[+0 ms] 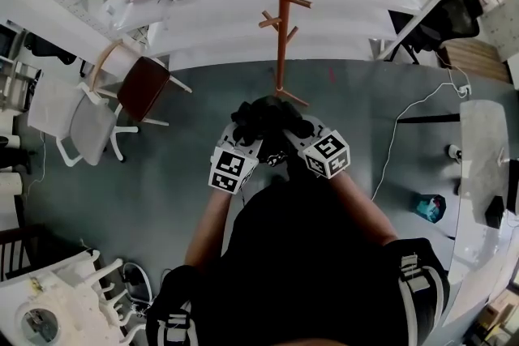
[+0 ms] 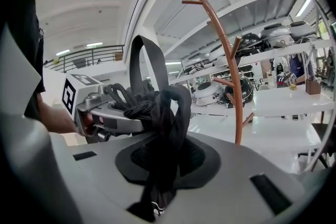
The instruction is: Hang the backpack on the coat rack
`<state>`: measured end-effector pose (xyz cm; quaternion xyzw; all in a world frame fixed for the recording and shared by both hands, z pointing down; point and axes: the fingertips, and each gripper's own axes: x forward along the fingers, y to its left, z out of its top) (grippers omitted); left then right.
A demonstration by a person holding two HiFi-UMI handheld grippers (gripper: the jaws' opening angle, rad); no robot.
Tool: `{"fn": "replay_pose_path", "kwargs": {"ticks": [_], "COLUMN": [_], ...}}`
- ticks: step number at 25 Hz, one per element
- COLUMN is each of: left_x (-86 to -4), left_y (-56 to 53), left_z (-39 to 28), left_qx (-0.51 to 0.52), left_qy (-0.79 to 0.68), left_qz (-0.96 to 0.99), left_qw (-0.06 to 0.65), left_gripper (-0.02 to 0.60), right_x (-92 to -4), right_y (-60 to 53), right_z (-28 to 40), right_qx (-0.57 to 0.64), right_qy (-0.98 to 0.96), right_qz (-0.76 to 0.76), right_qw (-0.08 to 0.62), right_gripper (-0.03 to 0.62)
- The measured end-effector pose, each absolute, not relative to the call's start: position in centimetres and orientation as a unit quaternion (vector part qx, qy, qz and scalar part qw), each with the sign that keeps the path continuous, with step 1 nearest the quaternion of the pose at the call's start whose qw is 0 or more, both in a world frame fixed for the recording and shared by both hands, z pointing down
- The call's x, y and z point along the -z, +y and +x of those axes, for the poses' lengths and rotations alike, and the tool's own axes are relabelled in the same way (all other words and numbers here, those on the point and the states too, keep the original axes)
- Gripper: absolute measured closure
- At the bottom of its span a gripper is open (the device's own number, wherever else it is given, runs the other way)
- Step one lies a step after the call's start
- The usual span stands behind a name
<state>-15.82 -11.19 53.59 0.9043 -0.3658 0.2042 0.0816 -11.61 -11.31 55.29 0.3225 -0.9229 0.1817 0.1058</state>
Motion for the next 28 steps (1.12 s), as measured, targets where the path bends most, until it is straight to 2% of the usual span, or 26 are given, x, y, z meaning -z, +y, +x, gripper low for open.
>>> {"fn": "replay_pose_path", "kwargs": {"ticks": [28], "left_x": [-54.4], "left_y": [-24.5], "left_z": [-14.4], "left_qx": [-0.210], "left_qy": [-0.378], "left_qz": [0.896], "left_qw": [0.106], "left_gripper": [0.488], "right_x": [-55.9], "right_y": [-24.9], "right_z": [-10.1], "right_qx": [-0.177], "right_qy": [-0.927], "right_qz": [0.308], "right_qw": [0.119], "right_gripper": [0.516]}}
